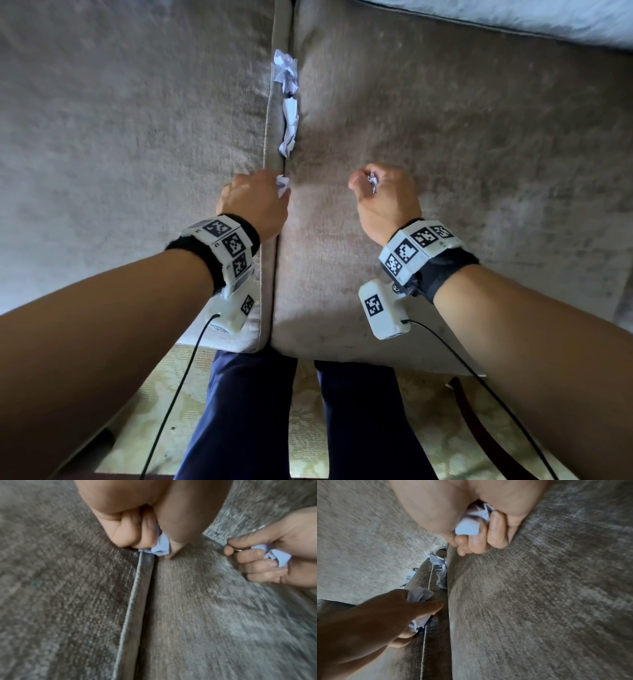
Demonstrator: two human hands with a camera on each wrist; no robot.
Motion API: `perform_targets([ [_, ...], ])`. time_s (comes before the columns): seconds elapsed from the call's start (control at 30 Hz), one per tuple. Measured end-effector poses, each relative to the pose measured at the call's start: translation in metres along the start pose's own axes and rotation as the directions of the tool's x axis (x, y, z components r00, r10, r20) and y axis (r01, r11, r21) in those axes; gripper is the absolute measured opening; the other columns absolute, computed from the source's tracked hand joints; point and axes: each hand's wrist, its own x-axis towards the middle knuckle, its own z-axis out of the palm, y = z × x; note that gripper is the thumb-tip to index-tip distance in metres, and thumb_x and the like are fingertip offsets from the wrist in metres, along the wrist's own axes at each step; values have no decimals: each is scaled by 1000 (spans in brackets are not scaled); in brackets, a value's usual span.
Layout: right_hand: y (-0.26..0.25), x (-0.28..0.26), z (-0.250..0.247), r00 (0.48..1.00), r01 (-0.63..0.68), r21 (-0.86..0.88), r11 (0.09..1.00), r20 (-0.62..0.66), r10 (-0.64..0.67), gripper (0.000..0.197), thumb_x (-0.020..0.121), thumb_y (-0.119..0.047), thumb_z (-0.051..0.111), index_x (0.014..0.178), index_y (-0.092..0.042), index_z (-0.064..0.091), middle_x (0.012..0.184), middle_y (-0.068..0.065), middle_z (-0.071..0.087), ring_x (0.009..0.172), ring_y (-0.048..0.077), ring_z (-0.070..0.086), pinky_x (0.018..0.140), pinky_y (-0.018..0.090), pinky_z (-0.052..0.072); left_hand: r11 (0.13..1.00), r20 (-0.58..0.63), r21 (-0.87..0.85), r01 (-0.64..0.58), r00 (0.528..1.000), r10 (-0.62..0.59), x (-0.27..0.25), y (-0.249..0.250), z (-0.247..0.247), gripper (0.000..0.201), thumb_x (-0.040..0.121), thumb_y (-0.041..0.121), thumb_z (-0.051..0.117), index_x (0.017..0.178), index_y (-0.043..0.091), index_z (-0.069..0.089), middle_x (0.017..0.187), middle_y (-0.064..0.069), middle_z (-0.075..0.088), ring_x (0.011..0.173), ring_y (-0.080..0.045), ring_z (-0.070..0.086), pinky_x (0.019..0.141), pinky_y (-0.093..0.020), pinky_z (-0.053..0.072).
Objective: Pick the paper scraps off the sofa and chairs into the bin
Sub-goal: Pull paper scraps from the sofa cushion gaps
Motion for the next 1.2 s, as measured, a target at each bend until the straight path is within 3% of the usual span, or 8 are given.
perform_targets([
  [0.17, -8, 0, 9, 1000, 9, -23, 1000, 21, -9, 23, 98, -21, 50, 87, -8, 65, 58, -15, 42, 49, -1, 37, 41, 9, 23, 994, 30, -94, -50, 998, 53, -3, -5, -6, 39, 104, 40, 32, 86, 9, 49, 76, -5, 51, 77, -29, 54, 73, -37, 45],
  [0.33, -16, 2, 14, 999, 13, -67, 998, 44, -10, 21, 99, -21, 50, 87, -12, 65, 58, -16, 41, 50, -2, 36, 43, 10, 22, 967, 59, -256, -8, 998, 24, 7, -13, -8, 42, 100, 46, 31, 95, 11, 55, 93, -10, 67, 72, -25, 63, 63, -35, 51],
  [0.47, -25, 6, 17, 999, 25, -84, 996, 45, -22, 19, 97, -20, 51, 86, -13, 65, 59, -16, 43, 50, -2, 37, 44, 10, 24, 936, 28, -353, 18, 1000, -8, 6, -10, -19, 31, 102, 38, 38, 107, 13, 55, 106, -11, 67, 66, -20, 58, 50, -26, 39],
  [0.6, -37, 13, 22, 998, 43, -73, 996, 52, -39, 19, 97, -20, 52, 87, -13, 65, 66, -10, 51, 53, 1, 41, 47, 11, 27, 907, -27, -421, 0, 1000, -13, 3, -10, -34, 21, 103, 31, 41, 115, 14, 44, 98, -12, 60, 66, -17, 56, 45, -22, 35],
  [0.67, -43, 17, 25, 998, 56, -57, 997, 46, -54, 23, 98, -23, 51, 90, -8, 66, 69, -5, 53, 59, 13, 45, 55, 22, 32, 896, -54, -443, -19, 999, -5, 5, -10, -40, 24, 103, 33, 43, 118, 14, 45, 93, -10, 61, 70, -21, 58, 49, -26, 37],
  [0.83, -50, 25, 27, 999, 47, -34, 998, 30, -46, 25, 98, -25, 51, 87, -7, 65, 61, -9, 47, 65, 19, 46, 58, 22, 28, 896, -62, -445, -2, 998, -28, 15, -1, -46, 38, 97, 48, 53, 117, 15, 51, 108, -7, 65, 104, -32, 57, 76, -37, 49],
  [1.07, -47, 36, 14, 996, 84, -102, 991, -5, -85, 21, 97, -24, 51, 91, -9, 65, 75, -2, 57, 69, 17, 49, 61, 22, 29, 881, -70, -474, 7, 997, -45, 18, 20, -51, 41, 96, 47, 56, 122, 16, 53, 117, -6, 65, 113, -31, 53, 78, -32, 39],
  [1.2, -64, 43, 13, 997, 79, -82, 994, 33, -77, 25, 98, -22, 50, 119, -12, 60, 114, 1, 66, 100, 17, 60, 78, 12, 34, 878, -85, -479, 24, 994, -73, 16, 9, -58, 38, 96, 48, 56, 120, 20, 55, 114, -2, 67, 112, -32, 57, 84, -39, 50],
])
